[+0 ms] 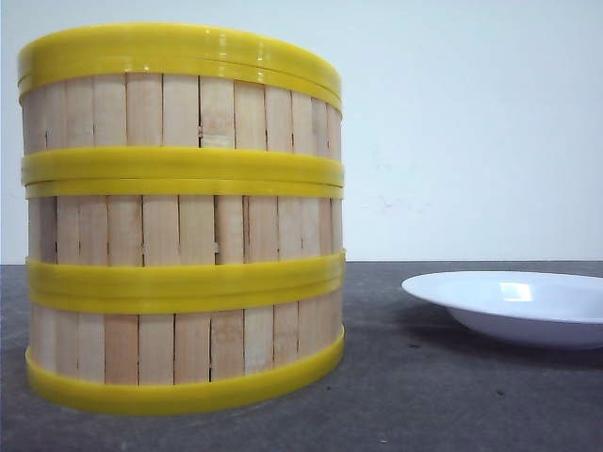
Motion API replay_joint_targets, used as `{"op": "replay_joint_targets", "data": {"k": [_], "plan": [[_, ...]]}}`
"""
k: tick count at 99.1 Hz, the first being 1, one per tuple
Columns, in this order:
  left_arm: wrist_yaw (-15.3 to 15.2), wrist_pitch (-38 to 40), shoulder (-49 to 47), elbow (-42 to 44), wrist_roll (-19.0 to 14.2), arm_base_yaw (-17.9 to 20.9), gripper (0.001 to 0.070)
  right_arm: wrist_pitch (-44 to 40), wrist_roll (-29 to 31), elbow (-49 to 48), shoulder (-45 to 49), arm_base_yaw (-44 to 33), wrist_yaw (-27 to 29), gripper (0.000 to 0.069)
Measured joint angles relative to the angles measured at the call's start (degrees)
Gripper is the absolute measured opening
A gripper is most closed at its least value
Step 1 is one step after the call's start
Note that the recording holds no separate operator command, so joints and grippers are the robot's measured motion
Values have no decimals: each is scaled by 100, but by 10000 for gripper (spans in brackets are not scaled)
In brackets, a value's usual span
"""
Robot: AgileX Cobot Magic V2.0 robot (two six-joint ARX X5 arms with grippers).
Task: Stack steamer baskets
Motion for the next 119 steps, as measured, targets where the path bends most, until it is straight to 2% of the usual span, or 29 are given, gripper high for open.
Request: {"op": "replay_joint_targets", "data": {"k": [6,15,68,73,80,86,92,119], "plan": [[0,50,0,0,-2,-2,34,48,0,0,0,0,-2,42],[0,74,0,0,-72,-2,19,81,20,0,0,0,-11,17],[0,79,0,0,-170,-2,17,640,22,0,0,0,-11,9],[-46,109,0,0,-85,2,17,710,22,0,0,0,-11,9],[-138,254,-94,-39,227,44,17,807,22,0,0,0,-11,9],[-256,498,-365,-262,404,109,17,894,24,0,0,0,-11,9],[-391,848,-715,-645,437,186,17,992,22,0,2,0,-11,9],[-468,2957,-2640,-3095,205,383,17,1316,24,0,0,0,-11,9]]}}
